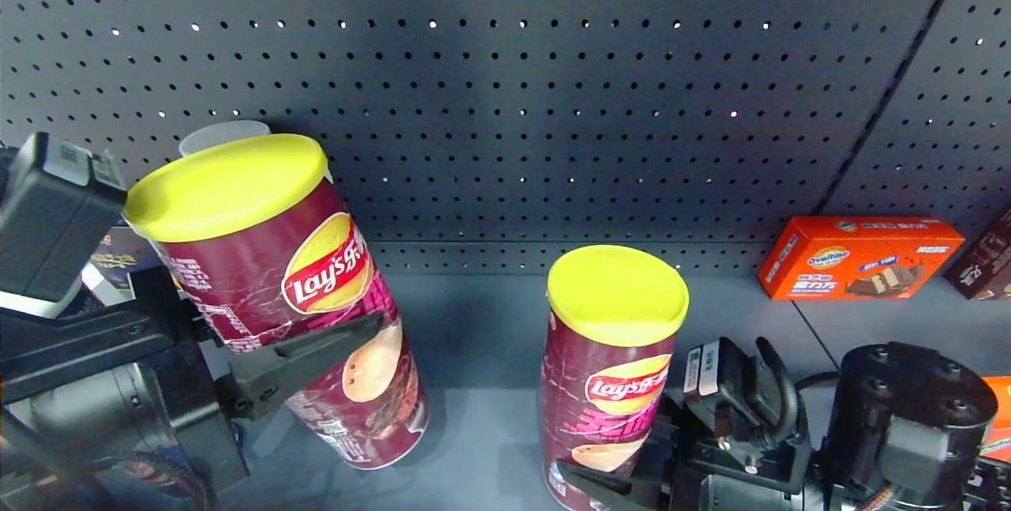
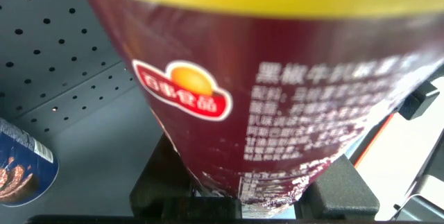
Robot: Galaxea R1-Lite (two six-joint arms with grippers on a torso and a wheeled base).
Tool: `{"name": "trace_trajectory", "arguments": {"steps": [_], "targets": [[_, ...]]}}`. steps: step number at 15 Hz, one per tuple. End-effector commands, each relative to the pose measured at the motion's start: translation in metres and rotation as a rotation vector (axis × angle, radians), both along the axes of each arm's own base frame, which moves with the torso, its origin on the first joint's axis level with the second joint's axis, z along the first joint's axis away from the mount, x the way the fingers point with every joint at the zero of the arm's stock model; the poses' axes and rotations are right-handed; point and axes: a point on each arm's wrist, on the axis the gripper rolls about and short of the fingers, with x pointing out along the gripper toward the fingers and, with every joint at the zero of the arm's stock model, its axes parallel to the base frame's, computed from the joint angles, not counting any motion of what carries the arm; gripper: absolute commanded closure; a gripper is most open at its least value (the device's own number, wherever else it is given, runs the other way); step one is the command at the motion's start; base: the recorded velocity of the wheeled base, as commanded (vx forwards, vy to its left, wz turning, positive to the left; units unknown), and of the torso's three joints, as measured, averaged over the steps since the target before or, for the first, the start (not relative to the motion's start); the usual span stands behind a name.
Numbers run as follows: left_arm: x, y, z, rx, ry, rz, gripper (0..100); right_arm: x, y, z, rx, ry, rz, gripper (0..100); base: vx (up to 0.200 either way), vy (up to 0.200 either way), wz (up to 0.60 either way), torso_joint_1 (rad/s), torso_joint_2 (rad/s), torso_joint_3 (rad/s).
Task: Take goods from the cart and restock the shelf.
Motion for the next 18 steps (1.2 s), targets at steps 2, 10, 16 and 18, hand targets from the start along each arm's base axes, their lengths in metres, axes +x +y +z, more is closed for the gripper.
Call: {"name": "trace_trajectory", "arguments": {"steps": [2,10,16,18], "targets": [[0.000,0.000,0.000,0.000,0.000,-0.001,100,-0.004,0.000,-0.004,-0.013,0.009,0.016,100,0.000,0.000,0.00,0.000,0.00,0.000],[0.000,0.000,-0.001,0.001,0.001,-0.001,100,-0.019,-0.017,-0.006,-0.015,0.010,0.014,0,0.000,0.000,0.00,0.000,0.00,0.000],[0.000,-0.001,-0.001,0.001,0.001,-0.003,100,-0.054,-0.058,0.036,0.129,-0.124,-0.034,0,0.000,0.000,0.00,0.000,0.00,0.000],[0.000,0.000,-0.001,0.002,0.002,-0.001,100,-0.065,-0.071,0.037,0.123,-0.123,-0.094,0,0.000,0.000,0.00,0.000,0.00,0.000]]}}
